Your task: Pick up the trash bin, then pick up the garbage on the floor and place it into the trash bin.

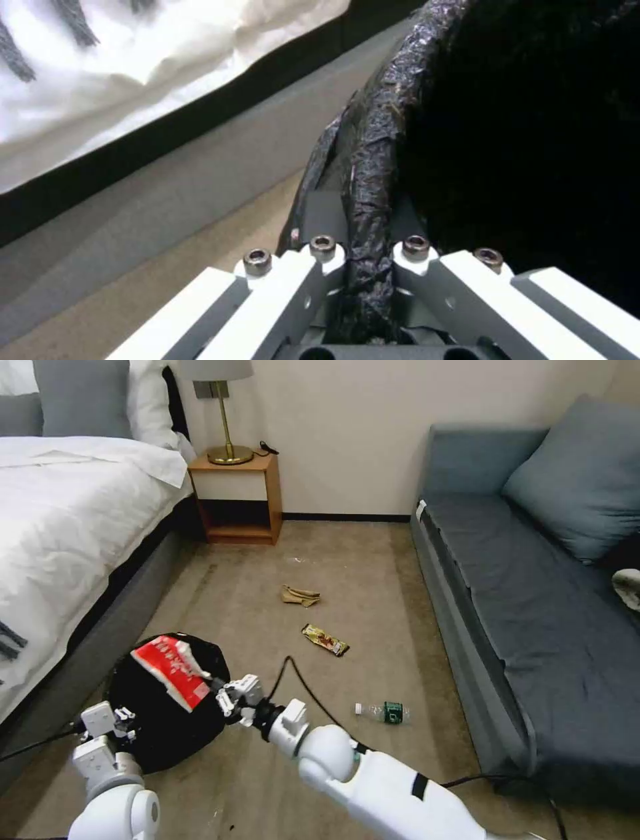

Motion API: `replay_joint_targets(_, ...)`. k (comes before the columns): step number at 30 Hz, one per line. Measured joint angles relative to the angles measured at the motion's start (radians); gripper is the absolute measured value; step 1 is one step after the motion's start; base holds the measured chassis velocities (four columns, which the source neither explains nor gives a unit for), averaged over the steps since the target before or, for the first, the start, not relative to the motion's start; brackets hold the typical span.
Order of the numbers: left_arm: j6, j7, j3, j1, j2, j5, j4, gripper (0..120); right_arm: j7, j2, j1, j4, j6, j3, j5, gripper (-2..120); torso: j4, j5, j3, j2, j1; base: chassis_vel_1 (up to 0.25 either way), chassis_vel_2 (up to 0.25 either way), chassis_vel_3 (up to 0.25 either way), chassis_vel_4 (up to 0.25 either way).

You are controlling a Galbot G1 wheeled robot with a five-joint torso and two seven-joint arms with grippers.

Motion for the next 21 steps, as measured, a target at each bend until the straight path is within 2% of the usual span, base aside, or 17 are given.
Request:
replay_joint_targets(14, 0.001, 0.007, 0.016, 0.018, -0.002, 0.002, -0.035, 3, 0.059, 0.007, 0.018, 0.001, -0.127, -0.052, -0.015, 0, -0.0001, 0.0001, 0.0, 0.0, 0.0, 0.0, 0.0, 0.0, 0.0)
replay_joint_targets(17, 0.001, 0.007, 0.017, 0.019, -0.002, 0.004, -0.037, 3, 0.066, 0.005, 0.013, 0.011, -0.153, -0.055, -0.01, 5, -0.0001, 0.0001, 0.0, 0.0, 0.0, 0.0, 0.0, 0.0, 0.0)
replay_joint_targets(19, 0.001, 0.008, 0.019, 0.023, -0.002, 0.009, -0.04, 3, 0.069, 0.0, 0.009, 0.041, -0.221, -0.056, 0.001, 23, -0.0001, 0.0002, 0.0, 0.0, 0.0, 0.0, 0.0, 0.0, 0.0)
replay_joint_targets(21, 0.001, 0.008, 0.019, 0.023, -0.002, 0.01, -0.04, 3, 0.068, -0.002, 0.008, 0.05, -0.238, -0.056, 0.002, 26, -0.0001, 0.0002, 0.0, 0.0, 0.0, 0.0, 0.0, 0.0, 0.0)
